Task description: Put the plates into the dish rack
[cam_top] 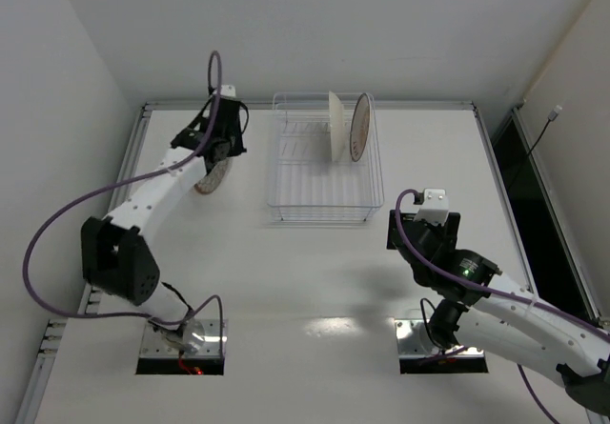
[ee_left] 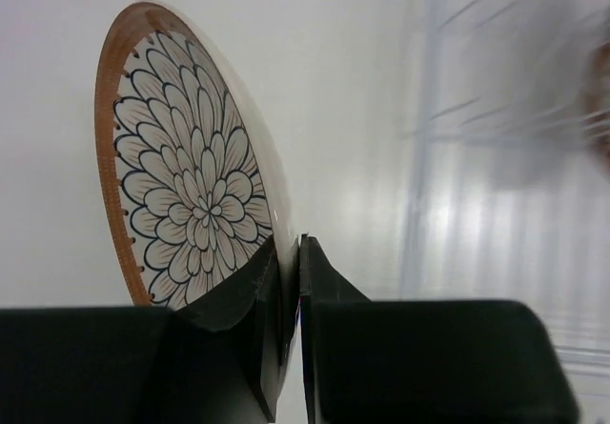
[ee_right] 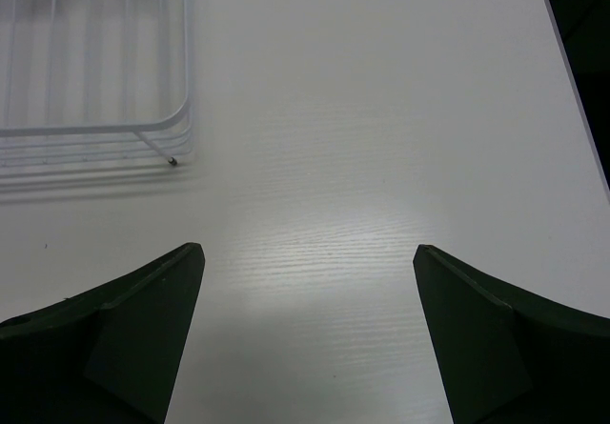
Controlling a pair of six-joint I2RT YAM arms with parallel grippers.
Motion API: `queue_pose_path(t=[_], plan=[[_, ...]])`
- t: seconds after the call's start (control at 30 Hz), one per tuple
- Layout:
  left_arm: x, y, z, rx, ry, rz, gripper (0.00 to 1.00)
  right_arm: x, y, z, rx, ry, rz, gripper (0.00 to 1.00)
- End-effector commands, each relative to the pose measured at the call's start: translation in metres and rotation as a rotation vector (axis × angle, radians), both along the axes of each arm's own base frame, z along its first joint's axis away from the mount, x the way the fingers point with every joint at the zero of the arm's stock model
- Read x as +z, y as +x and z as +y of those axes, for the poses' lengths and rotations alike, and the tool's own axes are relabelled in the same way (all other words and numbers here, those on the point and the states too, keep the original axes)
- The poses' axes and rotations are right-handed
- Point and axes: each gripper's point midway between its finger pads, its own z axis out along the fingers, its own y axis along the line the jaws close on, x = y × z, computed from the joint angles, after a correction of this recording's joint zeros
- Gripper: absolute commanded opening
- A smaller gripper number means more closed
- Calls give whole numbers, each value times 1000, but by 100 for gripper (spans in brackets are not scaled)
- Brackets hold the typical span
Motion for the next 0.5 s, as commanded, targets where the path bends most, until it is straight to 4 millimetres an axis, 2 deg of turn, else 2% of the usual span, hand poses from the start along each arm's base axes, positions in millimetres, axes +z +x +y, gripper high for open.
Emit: queue_pose_path(t=[0.0, 0.1, 0.17, 0.2, 0.23, 0.3, 0.33, 0.37, 0.4, 0.43, 0.47], plan=[[165, 7, -21, -80, -219, -447, 0, 8, 3, 0, -26, 28, -38, 90], [214, 1, -38, -179, -314, -578, 0, 8, 3, 0, -26, 28, -38, 90], [235, -2, -51, -244, -377, -639, 0, 8, 3, 0, -26, 28, -38, 90], [238, -7, -72, -351, -437, -642, 0, 8, 3, 0, -26, 28, -38, 90], [256, -5, -75, -393, -481, -712, 0, 8, 3, 0, -26, 28, -38, 90], [257, 0, -92, -463, -585, -721, 0, 8, 3, 0, -26, 28, -38, 90], [266, -1, -102, -541, -626, -764, 0, 8, 3, 0, -26, 28, -38, 90], [266, 0, -109, -562, -676, -765, 0, 8, 3, 0, -26, 28, -38, 90], [259, 11, -113, -571, -704, -754, 0, 8, 3, 0, -26, 28, -38, 90], [266, 10, -123, -635, -744, -780, 0, 8, 3, 0, -26, 28, -38, 90], [264, 14, -124, -652, -777, -782, 0, 8, 3, 0, -26, 28, -38, 90]])
